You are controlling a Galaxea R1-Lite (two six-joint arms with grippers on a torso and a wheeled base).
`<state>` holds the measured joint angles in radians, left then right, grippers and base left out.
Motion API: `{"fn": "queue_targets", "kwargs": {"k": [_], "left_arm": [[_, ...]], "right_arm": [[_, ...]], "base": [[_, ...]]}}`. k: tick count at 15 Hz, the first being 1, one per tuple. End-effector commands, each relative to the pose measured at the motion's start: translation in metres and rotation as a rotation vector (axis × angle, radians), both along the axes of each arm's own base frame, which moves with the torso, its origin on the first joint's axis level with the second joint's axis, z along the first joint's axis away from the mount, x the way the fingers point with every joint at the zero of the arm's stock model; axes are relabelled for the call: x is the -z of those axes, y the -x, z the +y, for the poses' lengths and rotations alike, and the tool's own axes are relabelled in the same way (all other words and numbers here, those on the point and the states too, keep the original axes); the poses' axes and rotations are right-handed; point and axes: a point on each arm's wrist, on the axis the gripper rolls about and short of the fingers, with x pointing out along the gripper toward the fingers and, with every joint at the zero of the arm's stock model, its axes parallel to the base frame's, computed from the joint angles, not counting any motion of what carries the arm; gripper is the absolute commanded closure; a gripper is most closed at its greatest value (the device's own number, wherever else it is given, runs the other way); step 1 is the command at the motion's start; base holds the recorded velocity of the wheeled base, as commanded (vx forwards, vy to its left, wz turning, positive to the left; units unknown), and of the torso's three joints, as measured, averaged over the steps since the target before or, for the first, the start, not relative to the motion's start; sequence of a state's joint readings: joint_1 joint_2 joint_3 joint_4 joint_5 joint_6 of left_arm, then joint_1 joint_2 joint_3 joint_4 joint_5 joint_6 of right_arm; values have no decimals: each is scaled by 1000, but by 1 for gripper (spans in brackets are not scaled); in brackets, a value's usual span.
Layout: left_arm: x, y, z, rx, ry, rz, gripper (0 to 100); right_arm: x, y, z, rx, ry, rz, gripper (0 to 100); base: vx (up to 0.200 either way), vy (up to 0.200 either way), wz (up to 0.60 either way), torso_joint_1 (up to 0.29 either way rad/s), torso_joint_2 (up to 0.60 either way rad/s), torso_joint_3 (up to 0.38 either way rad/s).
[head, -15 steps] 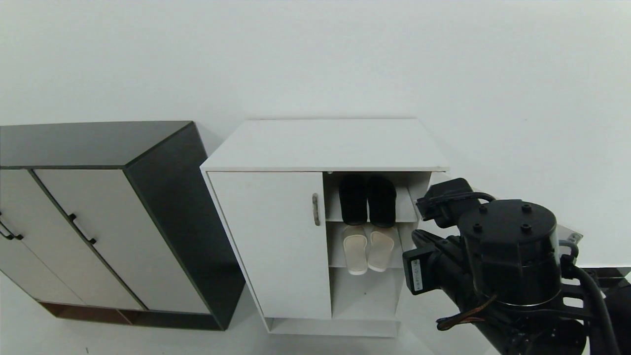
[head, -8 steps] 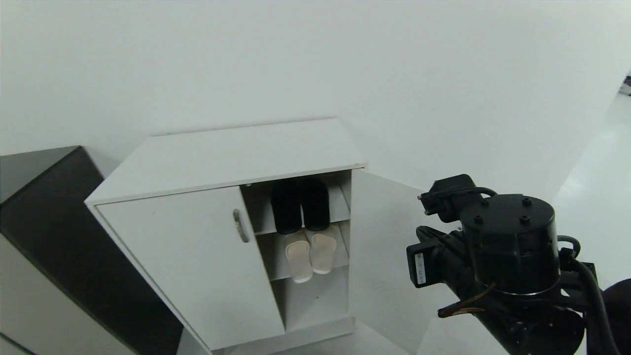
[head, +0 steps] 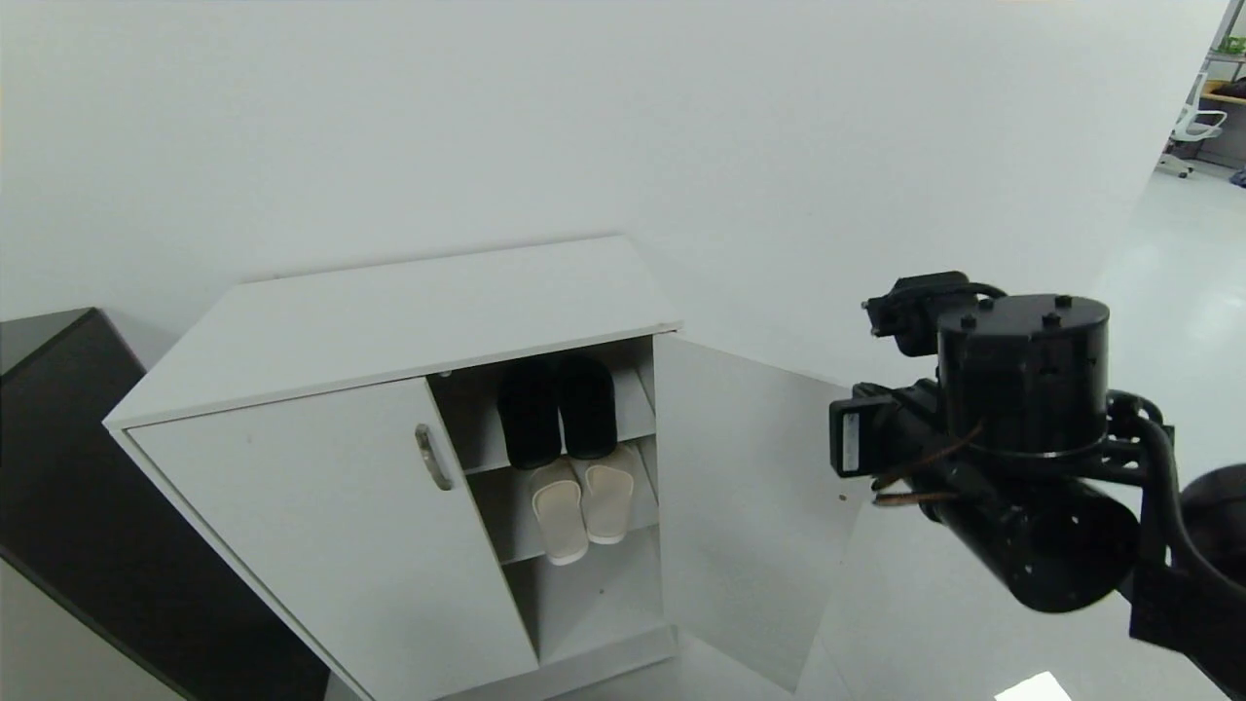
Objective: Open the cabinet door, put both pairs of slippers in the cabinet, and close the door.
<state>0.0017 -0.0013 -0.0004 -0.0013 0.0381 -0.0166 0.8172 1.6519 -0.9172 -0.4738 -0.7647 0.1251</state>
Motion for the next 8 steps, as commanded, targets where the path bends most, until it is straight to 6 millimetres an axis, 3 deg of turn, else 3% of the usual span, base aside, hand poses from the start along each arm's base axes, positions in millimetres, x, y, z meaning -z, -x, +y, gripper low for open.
{"fn": "queue_targets", "kwargs": {"k": [1,2,5,8], "left_arm": [[0,0,0,0,0,1,100],[0,0,0,0,0,1,100],[0,0,0,0,0,1,100],[0,0,0,-2,2,0,100]], "right_arm": [[-6,-14,-4,43,-14,-13,100],[-8,-19,-7,57,-14,-12,100],[-10,-28,-7,52,-25,-13,100],[-17,-45,-7,69,-46,-32,100]], "base": [[0,0,0,0,0,0],[0,0,0,0,0,0],[-200,0,0,7,4,4],[0,0,0,0,0,0]]}}
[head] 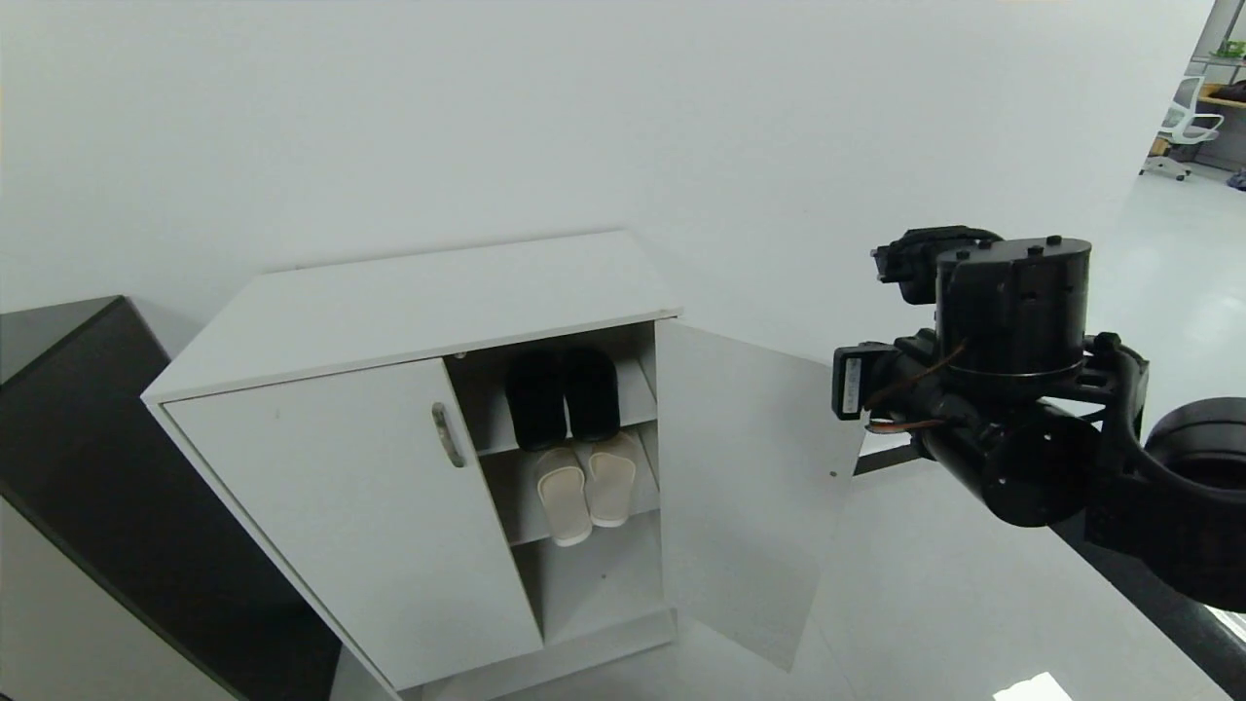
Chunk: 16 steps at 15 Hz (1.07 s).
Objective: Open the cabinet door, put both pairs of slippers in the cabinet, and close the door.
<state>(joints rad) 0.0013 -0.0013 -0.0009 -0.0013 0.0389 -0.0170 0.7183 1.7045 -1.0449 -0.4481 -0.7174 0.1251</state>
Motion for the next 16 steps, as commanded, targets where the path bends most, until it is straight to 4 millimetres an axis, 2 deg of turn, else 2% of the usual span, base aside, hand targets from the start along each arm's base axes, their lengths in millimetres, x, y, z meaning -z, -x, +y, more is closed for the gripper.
{"fn": "queue_targets", "kwargs": {"k": [1,6,16], "left_arm": [[0,0,0,0,0,2,100],[0,0,0,-1,0,2,100],[0,0,0,0,0,0,100]], "right_arm": [[-2,-13,0,12,-11,-7,100],[-15,-63,-10,65,-44,-12,100],[4,-104,-11,52,-102,128,100]], "base": [[0,0,0,0,0,0],[0,0,0,0,0,0],[0,0,0,0,0,0]]}}
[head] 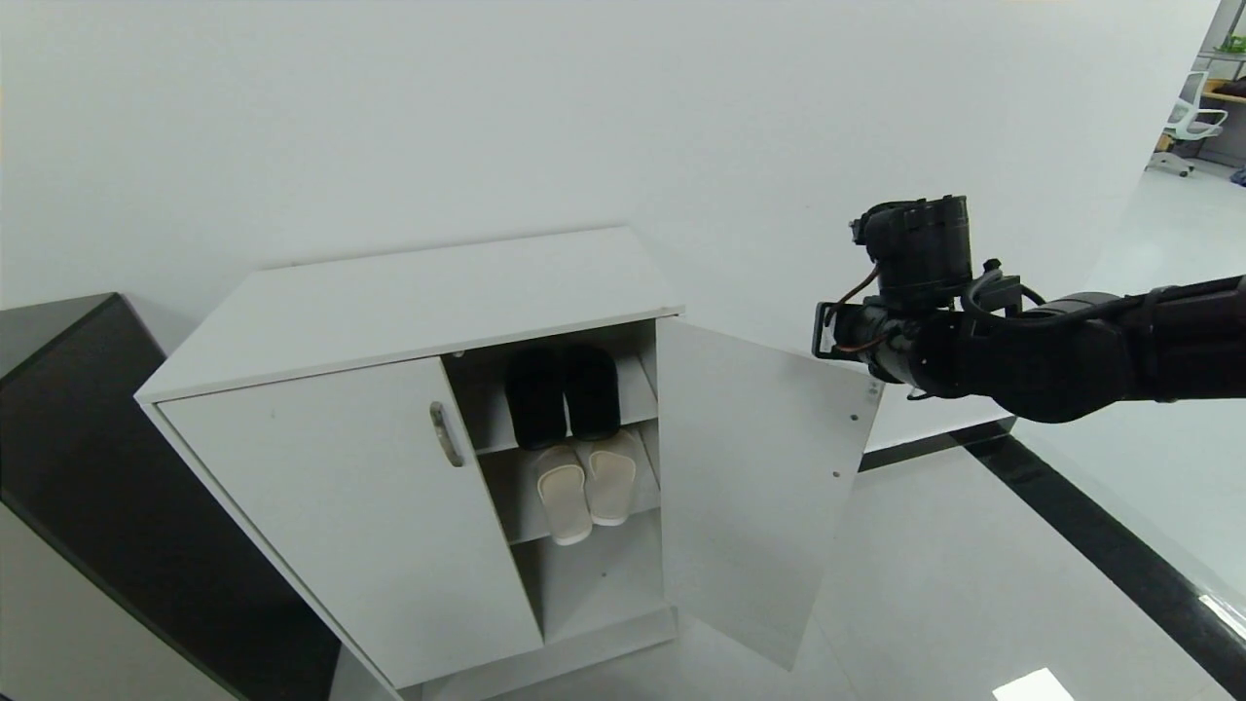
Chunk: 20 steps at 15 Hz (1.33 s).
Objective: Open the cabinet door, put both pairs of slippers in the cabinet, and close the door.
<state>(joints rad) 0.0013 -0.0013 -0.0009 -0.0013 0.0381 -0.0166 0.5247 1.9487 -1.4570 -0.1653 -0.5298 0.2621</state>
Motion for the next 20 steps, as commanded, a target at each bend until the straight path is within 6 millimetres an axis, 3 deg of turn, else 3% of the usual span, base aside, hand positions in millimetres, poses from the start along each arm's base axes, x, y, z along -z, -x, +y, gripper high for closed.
{"fn": "queue_targets", "kwargs": {"k": [1,14,20], "left_arm": [[0,0,0,-1,0,2,100],[0,0,0,-2,0,0,100],[0,0,0,-2,2,2,100]], "right_arm": [[7,-7,1,7,6,11,100],[29,-18,5,10,29,60,100],[26,34,29,-102,26,86,100]], "base": [[0,0,0,0,0,0],[0,0,0,0,0,0],[0,0,0,0,0,0]]}}
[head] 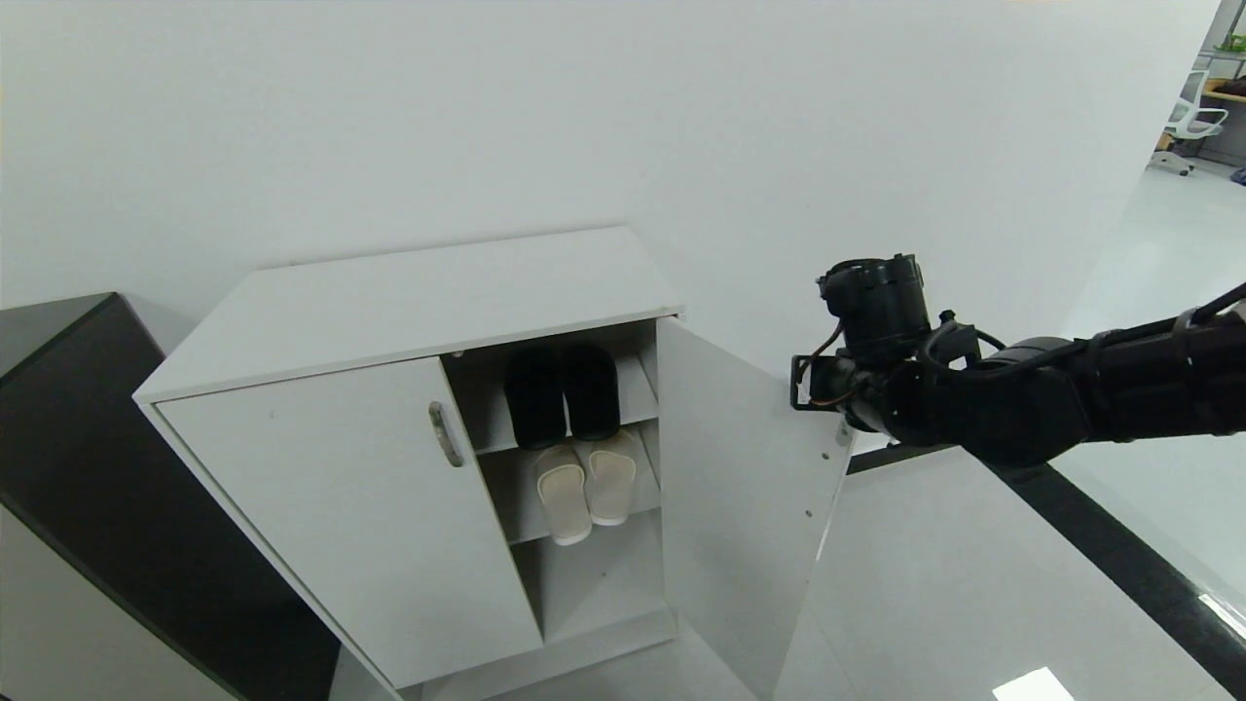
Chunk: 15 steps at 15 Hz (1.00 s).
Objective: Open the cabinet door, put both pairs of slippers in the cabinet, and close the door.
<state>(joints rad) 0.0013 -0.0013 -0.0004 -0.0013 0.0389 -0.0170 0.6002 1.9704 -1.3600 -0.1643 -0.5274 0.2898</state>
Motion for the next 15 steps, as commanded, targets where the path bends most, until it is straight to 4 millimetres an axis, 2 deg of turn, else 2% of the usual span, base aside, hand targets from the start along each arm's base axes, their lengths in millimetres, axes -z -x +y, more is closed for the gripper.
{"fn": "queue_targets", "kwargs": {"k": [1,4,8,15], "left_arm": [[0,0,0,0,1,1,100],[0,0,0,-1,1,1,100],[0,0,0,-1,1,0,100],[0,0,0,0,1,0,100]], "right_arm": [[-10,29,11,-65,-13,-11,100],[-11,64,29,-158,-31,-3,100],[-22,88,18,-263,-84,4,100],[-7,96,15,-315,-54,11,100]], "base": [[0,0,0,0,0,0],[0,0,0,0,0,0],[0,0,0,0,0,0],[0,0,0,0,0,0]]}}
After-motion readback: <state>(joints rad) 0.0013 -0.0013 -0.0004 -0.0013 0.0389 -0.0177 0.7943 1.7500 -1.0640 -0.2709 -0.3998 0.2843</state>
